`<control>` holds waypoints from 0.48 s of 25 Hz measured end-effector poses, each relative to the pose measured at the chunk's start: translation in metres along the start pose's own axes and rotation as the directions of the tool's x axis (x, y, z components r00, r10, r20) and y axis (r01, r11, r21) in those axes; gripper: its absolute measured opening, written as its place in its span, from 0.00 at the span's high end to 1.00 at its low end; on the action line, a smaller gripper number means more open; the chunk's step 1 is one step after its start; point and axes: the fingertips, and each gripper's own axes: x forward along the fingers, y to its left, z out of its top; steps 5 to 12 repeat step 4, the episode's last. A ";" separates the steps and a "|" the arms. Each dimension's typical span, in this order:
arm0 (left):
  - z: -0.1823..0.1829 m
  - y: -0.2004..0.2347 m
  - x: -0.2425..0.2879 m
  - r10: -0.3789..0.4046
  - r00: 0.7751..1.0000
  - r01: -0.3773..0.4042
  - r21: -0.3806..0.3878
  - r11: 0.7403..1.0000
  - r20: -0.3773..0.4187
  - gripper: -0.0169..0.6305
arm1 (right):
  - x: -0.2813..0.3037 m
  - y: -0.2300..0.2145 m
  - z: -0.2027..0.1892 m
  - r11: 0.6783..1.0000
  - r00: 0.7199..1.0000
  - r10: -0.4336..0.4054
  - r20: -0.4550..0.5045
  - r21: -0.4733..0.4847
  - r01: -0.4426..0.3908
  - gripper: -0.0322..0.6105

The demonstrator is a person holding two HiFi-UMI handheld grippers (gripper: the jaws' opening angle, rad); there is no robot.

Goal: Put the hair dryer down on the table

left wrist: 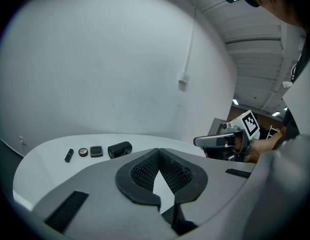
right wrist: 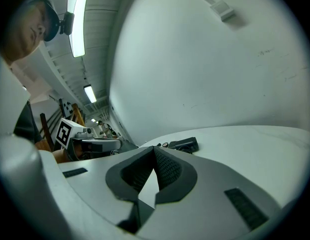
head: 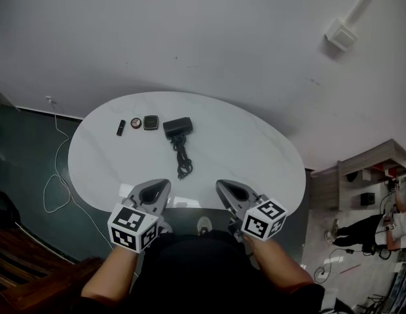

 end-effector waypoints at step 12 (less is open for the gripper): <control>0.001 -0.001 0.000 -0.002 1.000 0.002 0.000 1.000 0.000 0.96 | 0.001 0.003 0.002 1.000 1.000 0.005 0.000 -0.012 -0.005 0.94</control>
